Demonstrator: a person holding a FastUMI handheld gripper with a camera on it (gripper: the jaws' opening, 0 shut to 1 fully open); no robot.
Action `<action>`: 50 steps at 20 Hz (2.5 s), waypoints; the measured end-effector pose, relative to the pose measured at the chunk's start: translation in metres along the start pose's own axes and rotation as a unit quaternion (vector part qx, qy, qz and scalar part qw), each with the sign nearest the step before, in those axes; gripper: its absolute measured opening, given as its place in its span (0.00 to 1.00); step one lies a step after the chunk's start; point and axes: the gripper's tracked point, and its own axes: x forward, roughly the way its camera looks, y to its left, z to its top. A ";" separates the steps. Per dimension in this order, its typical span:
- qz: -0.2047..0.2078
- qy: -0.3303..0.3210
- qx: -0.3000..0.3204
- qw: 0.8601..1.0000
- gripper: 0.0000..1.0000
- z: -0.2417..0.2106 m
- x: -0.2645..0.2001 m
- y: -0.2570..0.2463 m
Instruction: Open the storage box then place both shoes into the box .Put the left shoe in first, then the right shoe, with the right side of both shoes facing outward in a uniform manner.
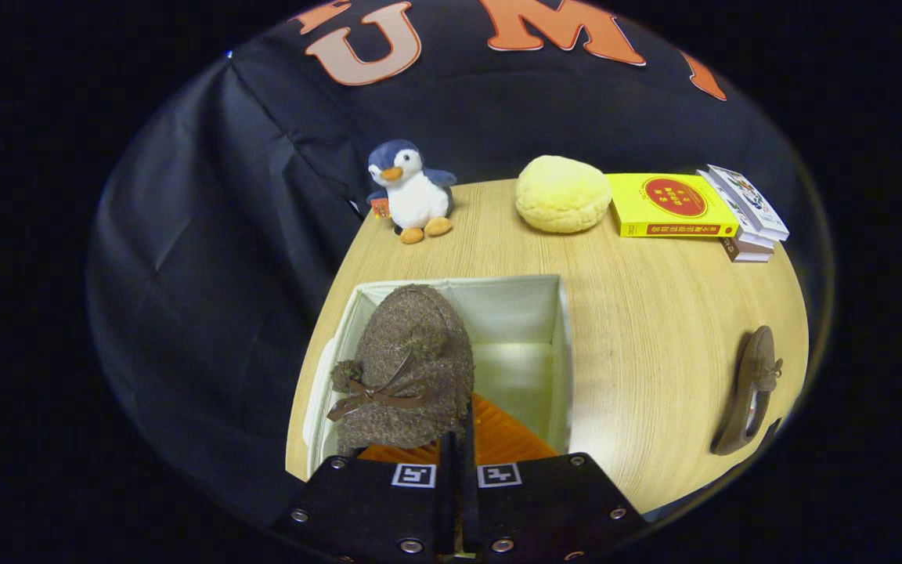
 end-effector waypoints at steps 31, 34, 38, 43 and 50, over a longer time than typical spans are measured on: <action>0.060 -0.099 -0.012 0.993 0.92 0.017 -0.106 -0.109; 0.033 -0.106 -0.002 0.994 0.95 0.012 -0.111 -0.155; -0.005 -0.107 0.020 0.994 0.96 -0.001 -0.114 -0.219; -0.067 -0.102 0.037 0.992 0.96 -0.020 -0.110 -0.303; -0.125 -0.079 0.051 0.988 0.97 -0.058 -0.100 -0.384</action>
